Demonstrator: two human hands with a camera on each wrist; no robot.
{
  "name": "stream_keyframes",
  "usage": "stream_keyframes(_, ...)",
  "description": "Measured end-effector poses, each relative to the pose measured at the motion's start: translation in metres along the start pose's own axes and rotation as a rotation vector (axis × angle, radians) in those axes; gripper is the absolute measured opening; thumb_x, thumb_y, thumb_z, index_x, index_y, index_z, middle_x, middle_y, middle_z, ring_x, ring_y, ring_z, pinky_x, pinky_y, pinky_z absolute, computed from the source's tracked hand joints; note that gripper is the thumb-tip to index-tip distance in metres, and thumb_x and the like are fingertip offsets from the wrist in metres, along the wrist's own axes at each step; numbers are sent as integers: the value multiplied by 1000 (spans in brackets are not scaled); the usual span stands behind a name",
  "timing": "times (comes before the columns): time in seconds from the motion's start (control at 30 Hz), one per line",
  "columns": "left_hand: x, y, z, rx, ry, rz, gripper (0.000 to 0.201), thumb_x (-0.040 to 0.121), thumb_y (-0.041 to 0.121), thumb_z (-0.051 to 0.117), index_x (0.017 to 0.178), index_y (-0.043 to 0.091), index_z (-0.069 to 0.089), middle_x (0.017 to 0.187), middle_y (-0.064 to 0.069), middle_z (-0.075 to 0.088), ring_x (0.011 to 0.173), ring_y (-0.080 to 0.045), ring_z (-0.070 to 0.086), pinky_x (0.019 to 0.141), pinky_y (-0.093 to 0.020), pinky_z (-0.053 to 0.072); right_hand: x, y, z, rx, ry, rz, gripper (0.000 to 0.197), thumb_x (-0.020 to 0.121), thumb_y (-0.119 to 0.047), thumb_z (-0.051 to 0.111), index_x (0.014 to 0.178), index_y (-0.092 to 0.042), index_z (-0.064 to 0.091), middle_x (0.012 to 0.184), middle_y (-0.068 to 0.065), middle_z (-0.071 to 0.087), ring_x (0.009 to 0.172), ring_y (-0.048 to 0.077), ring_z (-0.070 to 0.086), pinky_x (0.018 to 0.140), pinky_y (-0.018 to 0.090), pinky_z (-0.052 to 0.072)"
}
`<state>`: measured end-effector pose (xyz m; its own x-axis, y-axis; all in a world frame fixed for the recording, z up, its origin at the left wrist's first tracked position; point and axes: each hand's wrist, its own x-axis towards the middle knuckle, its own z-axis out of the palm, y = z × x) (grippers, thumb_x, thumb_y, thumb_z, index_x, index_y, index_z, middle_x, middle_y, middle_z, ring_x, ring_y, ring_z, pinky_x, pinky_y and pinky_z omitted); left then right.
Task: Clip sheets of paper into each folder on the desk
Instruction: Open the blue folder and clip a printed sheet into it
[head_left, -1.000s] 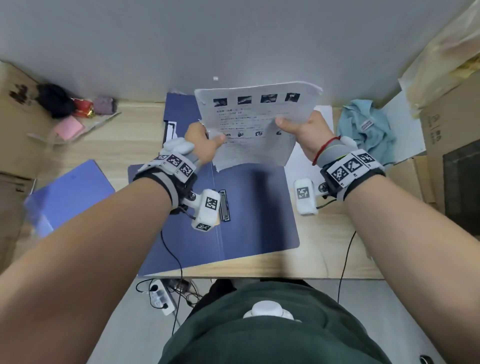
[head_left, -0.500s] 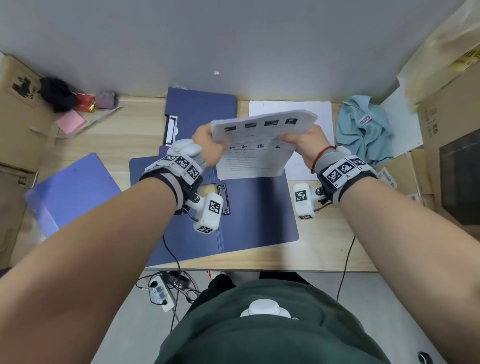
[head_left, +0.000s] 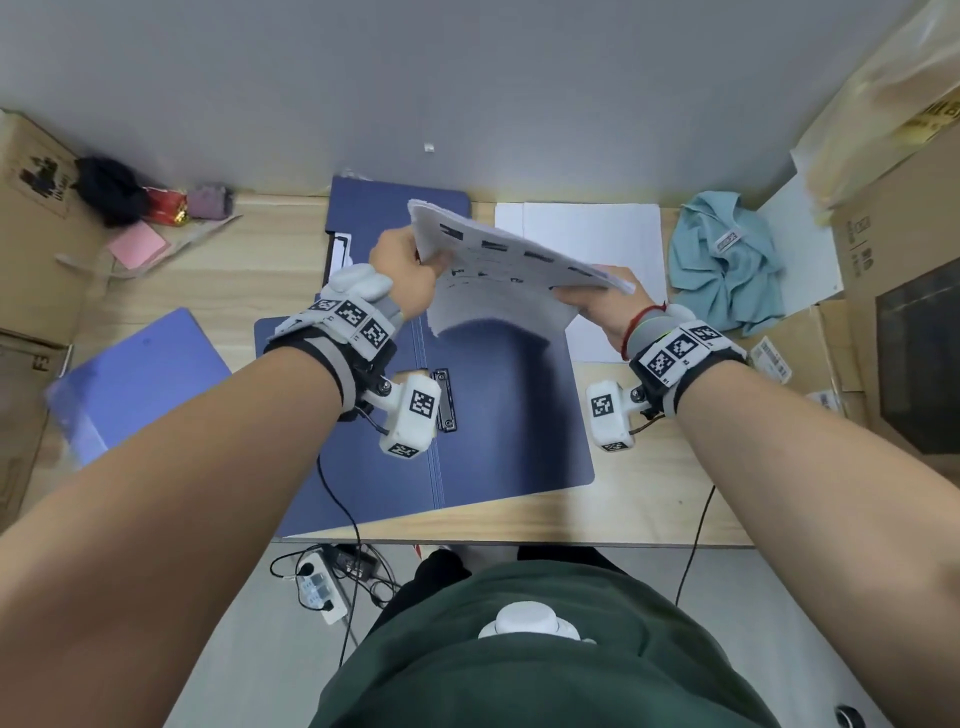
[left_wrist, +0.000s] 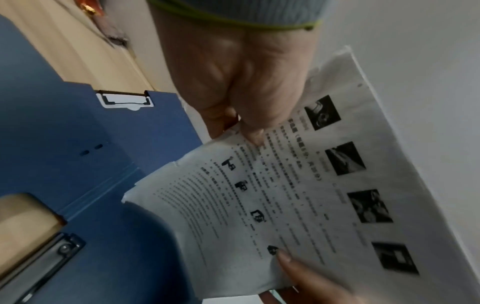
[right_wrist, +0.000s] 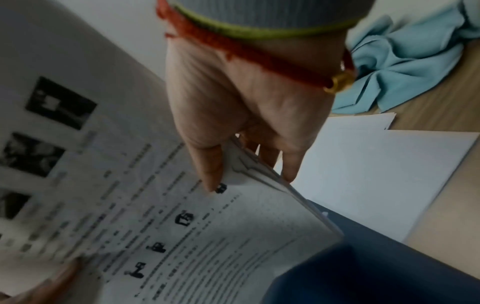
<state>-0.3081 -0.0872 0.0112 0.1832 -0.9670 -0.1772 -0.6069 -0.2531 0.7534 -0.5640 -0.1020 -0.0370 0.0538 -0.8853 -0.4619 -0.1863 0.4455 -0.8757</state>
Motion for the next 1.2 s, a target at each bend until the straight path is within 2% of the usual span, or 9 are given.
stream_keyframes(0.17,-7,-20,11,114,-198,-51,33,94,17,63,126,10,65,126,-10,67,115,-30,63,98,-37,50,7,26,-1,-165,-62,81,45,69,-27,80,113,-26,68,119,-2,70,114,20,64,106,45,47)
stream_keyframes(0.3,-12,-32,20,119,-179,-130,32,95,20,63,126,10,65,124,-10,68,111,-30,64,90,-31,49,1,19,5,-214,-47,73,43,85,-22,74,125,-11,65,124,6,68,114,23,63,107,43,46)
stream_keyframes(0.43,-10,-35,19,64,-140,-93,31,95,20,64,122,6,67,121,-11,70,108,-29,66,87,-31,50,1,11,6,-178,-91,77,23,84,-28,77,104,-19,71,113,2,73,104,20,69,101,42,52)
stream_keyframes(0.6,-15,-42,17,-38,-154,-188,25,91,17,68,113,5,71,116,-13,72,103,-27,69,92,-44,55,-1,26,5,-240,-162,196,67,63,-48,86,118,-13,68,112,0,74,105,20,69,102,43,51)
stream_keyframes(0.7,-24,-57,18,-151,-264,-354,3,88,9,73,86,10,71,103,-13,73,102,-31,70,92,-47,57,0,46,2,-432,-138,264,77,68,-53,81,127,-8,61,120,4,68,111,25,64,103,43,49)
stream_keyframes(0.77,-30,-75,25,-75,-325,-389,13,87,6,71,85,19,70,99,-8,72,98,-24,71,90,-38,59,-4,56,0,-536,-124,342,78,77,-51,76,132,-2,54,126,8,63,112,28,61,99,40,49)
stream_keyframes(0.87,-44,-92,34,-71,-290,-518,17,89,0,64,105,1,69,95,-12,71,79,-18,70,72,-21,60,-9,72,-6,-641,-93,405,72,87,-47,69,135,2,47,127,13,58,107,28,56,84,31,42)
stream_keyframes(1.03,-59,-112,65,257,-358,-612,43,73,45,77,108,22,64,100,-4,73,90,-27,70,86,-36,57,-11,98,-2,-712,-98,477,86,89,-52,64,148,1,30,147,18,45,130,35,49,93,35,41)
stream_keyframes(1.2,-56,-107,89,611,-438,-511,41,83,55,66,96,18,53,87,-2,61,78,-23,60,68,-30,42,-8,113,8,-721,-109,490,87,91,-51,63,150,2,26,156,14,35,140,31,39,108,36,35)
